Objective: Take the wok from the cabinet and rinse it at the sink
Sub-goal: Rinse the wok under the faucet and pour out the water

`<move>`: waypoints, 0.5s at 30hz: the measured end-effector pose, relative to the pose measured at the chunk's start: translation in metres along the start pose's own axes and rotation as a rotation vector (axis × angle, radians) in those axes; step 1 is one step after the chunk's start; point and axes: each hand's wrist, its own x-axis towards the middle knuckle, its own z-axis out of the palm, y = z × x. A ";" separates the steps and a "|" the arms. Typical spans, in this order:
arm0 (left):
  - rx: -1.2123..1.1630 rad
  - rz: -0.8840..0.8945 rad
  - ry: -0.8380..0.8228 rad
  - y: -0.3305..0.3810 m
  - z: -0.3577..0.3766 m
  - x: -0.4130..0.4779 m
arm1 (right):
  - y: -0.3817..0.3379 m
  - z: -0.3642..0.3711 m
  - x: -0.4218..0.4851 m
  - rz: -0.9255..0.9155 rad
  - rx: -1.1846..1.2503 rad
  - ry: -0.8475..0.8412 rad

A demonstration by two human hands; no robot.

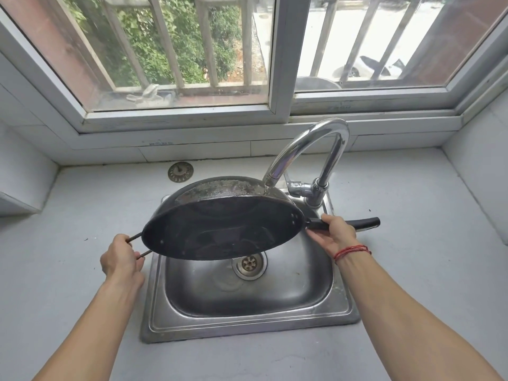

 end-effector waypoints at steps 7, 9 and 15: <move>-0.001 0.009 0.016 0.000 -0.006 -0.001 | -0.001 0.006 -0.003 -0.003 -0.022 -0.013; 0.000 0.009 0.018 0.000 -0.007 -0.002 | -0.002 0.007 -0.004 -0.003 -0.025 -0.013; 0.007 0.008 0.017 -0.002 -0.005 -0.004 | -0.002 0.001 -0.006 0.006 -0.022 -0.006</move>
